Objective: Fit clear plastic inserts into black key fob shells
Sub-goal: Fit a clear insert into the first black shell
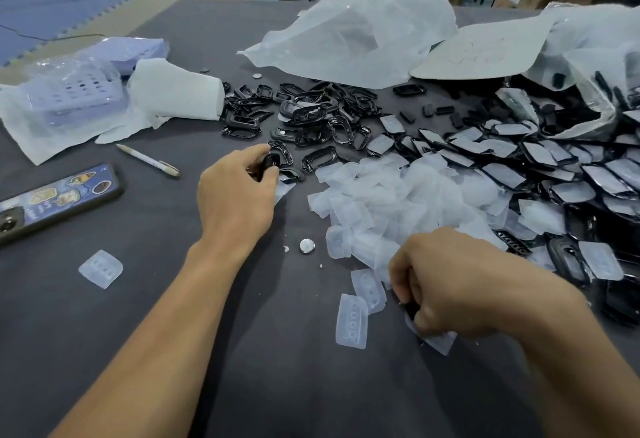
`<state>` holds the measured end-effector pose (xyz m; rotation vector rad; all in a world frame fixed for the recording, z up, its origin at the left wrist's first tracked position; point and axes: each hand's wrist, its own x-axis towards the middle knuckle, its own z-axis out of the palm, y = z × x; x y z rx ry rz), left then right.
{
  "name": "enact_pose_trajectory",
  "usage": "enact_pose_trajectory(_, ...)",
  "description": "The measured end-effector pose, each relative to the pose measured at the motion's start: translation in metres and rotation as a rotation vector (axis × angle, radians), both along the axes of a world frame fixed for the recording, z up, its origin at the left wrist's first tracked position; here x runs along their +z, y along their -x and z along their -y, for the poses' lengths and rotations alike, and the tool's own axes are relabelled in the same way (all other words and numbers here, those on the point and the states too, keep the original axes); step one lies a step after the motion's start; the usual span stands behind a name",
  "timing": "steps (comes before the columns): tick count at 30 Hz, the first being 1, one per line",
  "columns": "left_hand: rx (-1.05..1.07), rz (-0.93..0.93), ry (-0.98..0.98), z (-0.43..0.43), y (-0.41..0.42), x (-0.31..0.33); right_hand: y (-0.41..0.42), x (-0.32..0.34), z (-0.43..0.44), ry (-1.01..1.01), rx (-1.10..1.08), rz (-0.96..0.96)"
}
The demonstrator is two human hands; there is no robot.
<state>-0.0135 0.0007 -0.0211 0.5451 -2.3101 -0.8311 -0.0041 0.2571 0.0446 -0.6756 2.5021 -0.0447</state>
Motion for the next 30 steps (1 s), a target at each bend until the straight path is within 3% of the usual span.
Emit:
enact_pose_trajectory(5,-0.138,0.044,-0.173,-0.022,0.004,0.006,0.017,-0.001,-0.008,0.279,-0.057,0.176)
enact_pose_trajectory(8,-0.213,0.096,-0.058,-0.037,0.0,0.008,0.02,-0.002,-0.004,0.658,-0.174,0.155)
enact_pose_trajectory(12,-0.054,0.004,0.104,-0.032,0.006,0.012,0.023,-0.017,0.009,1.209,-0.454,0.216)
enact_pose_trajectory(14,-0.038,0.12,0.113,-0.024,0.017,0.015,0.026,-0.025,0.015,1.368,-0.62,0.248)
enact_pose_trajectory(17,-0.058,0.434,0.179,-0.02,0.032,0.019,0.03,-0.033,0.021,1.467,-0.743,0.262)
enact_pose_trajectory(21,-0.127,0.573,0.234,-0.015,0.032,0.019,0.035,-0.039,0.024,1.535,-0.784,0.274)
enact_pose_trajectory(26,-0.122,0.497,0.321,-0.013,0.025,0.016,0.039,-0.042,0.025,1.589,-0.788,0.328)
enact_pose_trajectory(30,-0.085,0.319,0.45,-0.022,0.021,0.007,0.042,-0.042,0.022,1.652,-0.773,0.407)
